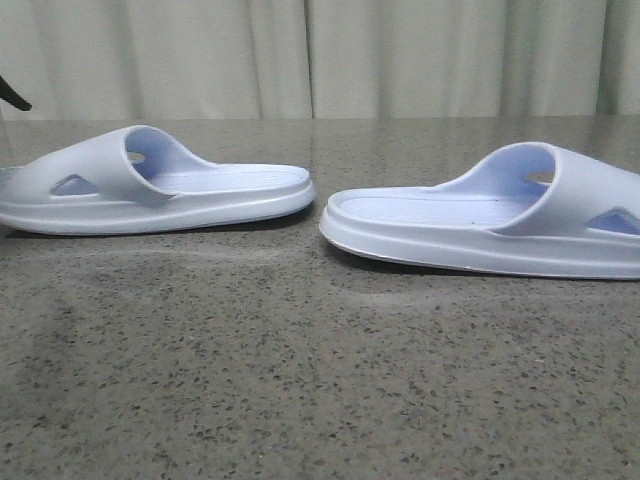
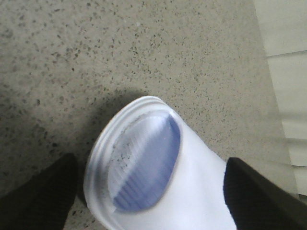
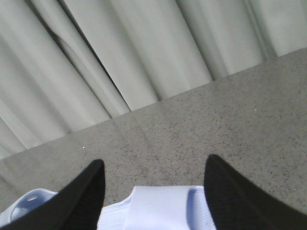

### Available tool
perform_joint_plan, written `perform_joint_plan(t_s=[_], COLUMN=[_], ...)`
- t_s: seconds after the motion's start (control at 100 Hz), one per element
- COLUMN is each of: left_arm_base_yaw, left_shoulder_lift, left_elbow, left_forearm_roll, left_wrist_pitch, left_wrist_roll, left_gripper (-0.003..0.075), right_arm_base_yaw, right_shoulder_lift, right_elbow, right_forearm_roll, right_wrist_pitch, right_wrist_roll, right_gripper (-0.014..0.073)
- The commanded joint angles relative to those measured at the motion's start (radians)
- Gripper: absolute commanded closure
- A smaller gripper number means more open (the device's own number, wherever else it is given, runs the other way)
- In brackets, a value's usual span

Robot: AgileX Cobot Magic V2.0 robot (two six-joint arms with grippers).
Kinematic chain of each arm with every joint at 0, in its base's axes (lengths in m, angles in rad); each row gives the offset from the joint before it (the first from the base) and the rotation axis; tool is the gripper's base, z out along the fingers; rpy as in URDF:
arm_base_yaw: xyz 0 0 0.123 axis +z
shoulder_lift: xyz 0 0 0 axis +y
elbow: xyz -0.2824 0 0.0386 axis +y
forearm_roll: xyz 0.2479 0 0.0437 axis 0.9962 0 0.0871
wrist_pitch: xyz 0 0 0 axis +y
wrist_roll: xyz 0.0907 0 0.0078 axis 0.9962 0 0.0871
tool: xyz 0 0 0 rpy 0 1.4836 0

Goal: Insert blue slippers together front up
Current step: 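Close the left gripper on the slipper's heel rim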

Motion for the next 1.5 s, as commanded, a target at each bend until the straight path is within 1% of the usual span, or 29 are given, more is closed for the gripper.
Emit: perform_joint_plan(t_s=[0.0, 0.62, 0.67, 0.78, 1.0, 1.16, 1.4, 1.49], left_arm_base_yaw=[0.002, 0.002, 0.002, 0.002, 0.002, 0.002, 0.002, 0.002], left_shoulder_lift=[-0.004, 0.101, 0.106, 0.12, 0.136, 0.136, 0.136, 0.136], left_elbow=[-0.036, -0.036, -0.036, -0.036, -0.036, -0.036, -0.036, -0.036], left_forearm_roll=[-0.046, -0.088, -0.091, -0.096, -0.096, -0.091, -0.006, 0.027], left_wrist_pitch=[-0.002, 0.038, 0.047, 0.072, 0.085, 0.082, 0.041, 0.015], left_wrist_roll=[0.006, 0.011, 0.022, 0.06, 0.061, 0.061, 0.063, 0.065], left_gripper=[0.0171, 0.0172, 0.0181, 0.0239, 0.0379, 0.0507, 0.07, 0.0704], right_arm_base_yaw=[0.002, 0.002, 0.002, 0.002, 0.002, 0.002, 0.002, 0.002], right_shoulder_lift=[0.021, 0.021, 0.021, 0.021, 0.021, 0.021, 0.021, 0.021], right_elbow=[-0.033, -0.033, -0.033, -0.033, -0.033, -0.033, -0.033, -0.033], right_forearm_roll=[0.004, 0.004, 0.004, 0.004, 0.004, 0.004, 0.004, 0.004], right_wrist_pitch=[-0.084, -0.097, -0.097, -0.098, -0.098, -0.098, -0.098, -0.098], right_wrist_roll=[-0.002, -0.002, -0.002, -0.002, -0.002, -0.002, -0.002, -0.002], right_gripper=[0.0206, 0.0206, 0.0206, 0.0206, 0.0206, 0.0206, 0.0206, 0.0206])
